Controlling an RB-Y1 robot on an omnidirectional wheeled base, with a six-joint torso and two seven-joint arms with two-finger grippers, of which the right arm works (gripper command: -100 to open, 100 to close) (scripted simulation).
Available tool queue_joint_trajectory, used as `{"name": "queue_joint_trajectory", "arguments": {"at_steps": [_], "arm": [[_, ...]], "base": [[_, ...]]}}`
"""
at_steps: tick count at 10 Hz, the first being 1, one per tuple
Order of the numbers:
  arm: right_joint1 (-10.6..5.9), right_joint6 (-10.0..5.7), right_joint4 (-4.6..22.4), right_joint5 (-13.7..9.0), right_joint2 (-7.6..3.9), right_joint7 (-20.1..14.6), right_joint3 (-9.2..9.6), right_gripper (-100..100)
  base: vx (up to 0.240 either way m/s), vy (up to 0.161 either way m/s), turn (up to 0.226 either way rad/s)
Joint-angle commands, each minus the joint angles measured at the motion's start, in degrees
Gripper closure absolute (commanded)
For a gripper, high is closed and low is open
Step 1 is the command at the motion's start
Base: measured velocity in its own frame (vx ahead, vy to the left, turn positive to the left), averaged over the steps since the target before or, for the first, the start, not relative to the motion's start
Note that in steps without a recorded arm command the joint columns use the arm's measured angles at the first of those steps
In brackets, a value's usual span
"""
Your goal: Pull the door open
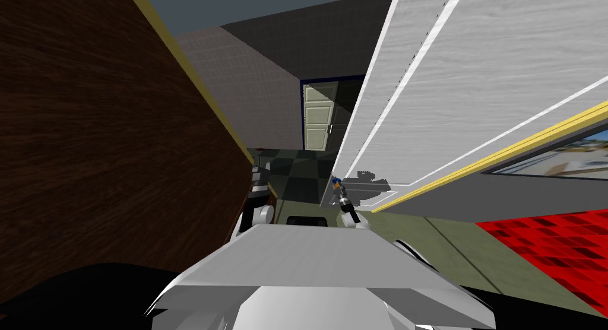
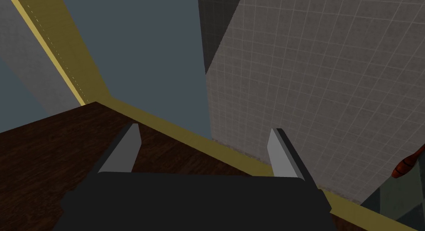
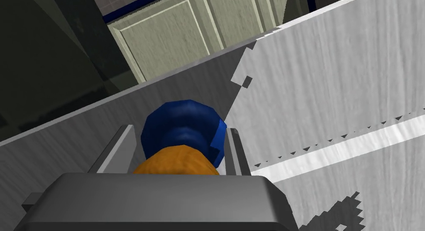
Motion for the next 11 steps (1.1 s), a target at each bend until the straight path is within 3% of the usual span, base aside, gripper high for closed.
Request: {"name": "queue_joint_trajectory", "arguments": {"at_steps": [1, 5, 6, 11], "arm": [[-0.51, -0.26, -0.02, -0.96, 0.64, -2.76, 0.53, 100], [-0.4, 0.56, -0.52, -3.76, 0.81, -8.45, 0.91, 100], [-0.41, 0.64, -0.54, -3.98, 1.12, -8.85, -0.21, -100], [-0.36, 1.6, -0.66, -6.78, 2.73, -14.68, -3.84, -100]], "base": [[-0.068, -0.005, 0.101], [-0.077, -0.006, 0.108], [-0.094, -0.042, 0.175], [-0.091, -0.041, 0.15]]}}
